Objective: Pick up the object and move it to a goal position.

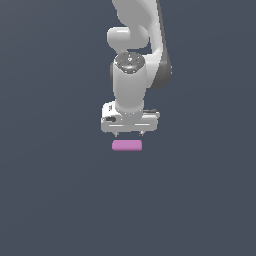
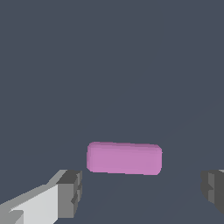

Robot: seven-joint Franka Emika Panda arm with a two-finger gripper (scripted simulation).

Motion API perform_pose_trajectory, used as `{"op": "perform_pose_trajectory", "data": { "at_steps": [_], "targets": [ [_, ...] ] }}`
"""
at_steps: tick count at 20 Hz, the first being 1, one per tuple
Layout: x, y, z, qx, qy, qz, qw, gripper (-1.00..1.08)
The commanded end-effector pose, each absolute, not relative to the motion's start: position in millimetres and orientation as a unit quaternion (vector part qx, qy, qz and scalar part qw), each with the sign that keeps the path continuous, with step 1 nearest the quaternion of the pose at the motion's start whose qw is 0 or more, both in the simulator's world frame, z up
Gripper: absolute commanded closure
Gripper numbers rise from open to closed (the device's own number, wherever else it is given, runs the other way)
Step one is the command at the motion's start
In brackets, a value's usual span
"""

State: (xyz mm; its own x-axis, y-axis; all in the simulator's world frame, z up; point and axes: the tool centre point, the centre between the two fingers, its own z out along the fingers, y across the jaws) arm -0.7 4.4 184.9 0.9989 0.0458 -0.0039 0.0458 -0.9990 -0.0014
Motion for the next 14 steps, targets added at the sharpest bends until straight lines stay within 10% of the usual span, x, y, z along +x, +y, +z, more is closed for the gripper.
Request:
{"op": "perform_pose_trajectory", "data": {
  "at_steps": [1,14],
  "targets": [
    [-0.7,4.4,184.9,-1.0,-0.023,0.002,0.001,-0.92],
    [5.5,10.2,192.7,-0.999,-0.046,-0.01,-0.001,-0.92]
  ]
}}
